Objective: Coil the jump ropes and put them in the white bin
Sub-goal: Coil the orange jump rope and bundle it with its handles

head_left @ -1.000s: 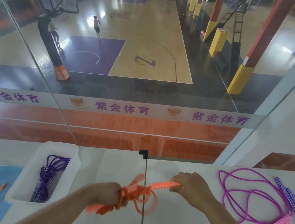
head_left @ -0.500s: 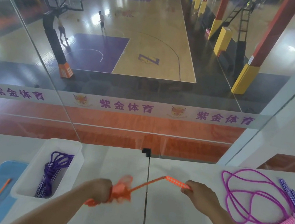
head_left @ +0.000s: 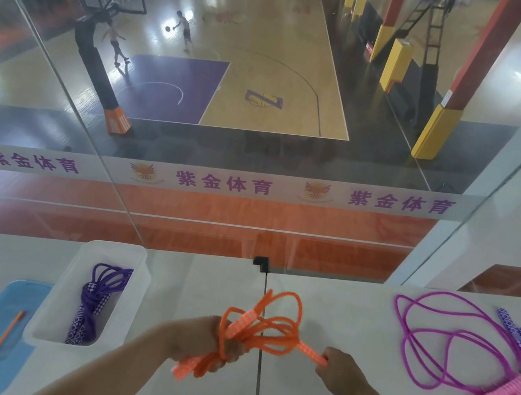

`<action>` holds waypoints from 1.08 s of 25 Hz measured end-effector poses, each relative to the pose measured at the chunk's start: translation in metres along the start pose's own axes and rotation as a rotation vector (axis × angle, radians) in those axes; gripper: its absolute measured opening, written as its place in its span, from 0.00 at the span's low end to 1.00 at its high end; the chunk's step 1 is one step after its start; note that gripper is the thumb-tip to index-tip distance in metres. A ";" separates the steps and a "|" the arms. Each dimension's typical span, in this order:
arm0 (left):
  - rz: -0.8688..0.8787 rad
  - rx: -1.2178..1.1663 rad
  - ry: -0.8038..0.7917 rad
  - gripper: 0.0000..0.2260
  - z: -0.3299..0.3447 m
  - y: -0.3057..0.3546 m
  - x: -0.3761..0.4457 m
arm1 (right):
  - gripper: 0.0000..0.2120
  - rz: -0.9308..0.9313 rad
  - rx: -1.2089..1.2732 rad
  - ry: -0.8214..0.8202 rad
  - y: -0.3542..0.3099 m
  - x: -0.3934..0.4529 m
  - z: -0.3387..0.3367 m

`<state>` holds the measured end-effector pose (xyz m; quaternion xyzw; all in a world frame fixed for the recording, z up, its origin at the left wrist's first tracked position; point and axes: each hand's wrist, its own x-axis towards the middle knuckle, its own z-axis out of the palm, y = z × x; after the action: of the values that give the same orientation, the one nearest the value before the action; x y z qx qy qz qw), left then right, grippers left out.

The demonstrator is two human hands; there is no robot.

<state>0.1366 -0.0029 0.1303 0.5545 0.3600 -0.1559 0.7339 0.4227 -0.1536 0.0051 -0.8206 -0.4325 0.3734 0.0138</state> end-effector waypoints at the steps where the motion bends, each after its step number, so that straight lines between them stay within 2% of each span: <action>1: -0.034 0.144 -0.033 0.02 0.005 0.005 -0.001 | 0.04 0.023 0.005 -0.019 0.004 0.003 0.006; 2: -0.077 0.350 -0.031 0.04 0.008 0.008 0.000 | 0.03 0.069 0.022 -0.039 0.008 0.007 0.009; 3: -0.136 0.589 -0.002 0.06 0.010 0.009 0.002 | 0.12 0.113 0.045 -0.027 0.010 0.009 0.009; 4: -0.193 0.829 0.041 0.08 0.011 0.011 0.004 | 0.18 0.132 0.072 0.028 0.006 0.008 0.003; 6: -0.223 1.233 0.154 0.10 0.015 0.011 0.007 | 0.22 0.049 0.238 0.224 -0.020 -0.003 -0.017; 7: -0.207 1.340 0.232 0.10 0.017 0.009 0.010 | 0.24 -0.044 0.340 0.296 -0.040 -0.013 -0.030; 8: -0.180 1.387 0.308 0.10 0.020 0.007 0.014 | 0.26 -0.170 0.408 0.291 -0.063 -0.024 -0.041; 10: -0.129 1.400 0.447 0.10 0.022 0.004 0.020 | 0.28 -0.426 0.354 0.102 -0.105 -0.047 -0.053; 11: -0.123 1.361 0.514 0.10 0.022 0.004 0.024 | 0.29 -0.532 0.234 -0.002 -0.121 -0.054 -0.053; 12: -0.122 1.286 0.573 0.10 0.021 0.005 0.027 | 0.30 -0.629 0.068 -0.032 -0.129 -0.057 -0.048; 14: -0.137 1.067 0.623 0.10 0.017 0.007 0.033 | 0.28 -0.814 -0.194 0.163 -0.131 -0.051 -0.036; 16: -0.165 0.848 0.590 0.08 0.017 0.012 0.038 | 0.18 -0.937 -0.245 0.426 -0.126 -0.044 -0.028; 18: -0.173 0.629 0.557 0.05 0.017 0.014 0.038 | 0.10 -1.026 -0.304 0.580 -0.124 -0.036 -0.025; 20: -0.121 0.376 0.536 0.07 0.010 0.007 0.036 | 0.06 -1.065 -0.407 0.665 -0.115 -0.028 -0.027; 23: -0.103 0.148 0.497 0.07 -0.020 -0.016 0.023 | 0.08 -0.901 -0.427 0.656 -0.088 -0.015 -0.044; 25: -0.126 0.072 0.392 0.09 -0.039 -0.029 0.012 | 0.14 -0.640 -0.287 0.547 -0.074 -0.014 -0.059; 27: -0.115 -0.040 0.353 0.10 -0.051 -0.036 0.001 | 0.14 -0.297 -0.063 0.344 -0.060 -0.012 -0.073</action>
<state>0.0966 0.0323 0.0979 0.5370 0.5173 -0.0906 0.6602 0.4221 -0.1026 0.0862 -0.7995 -0.5512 0.2082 0.1165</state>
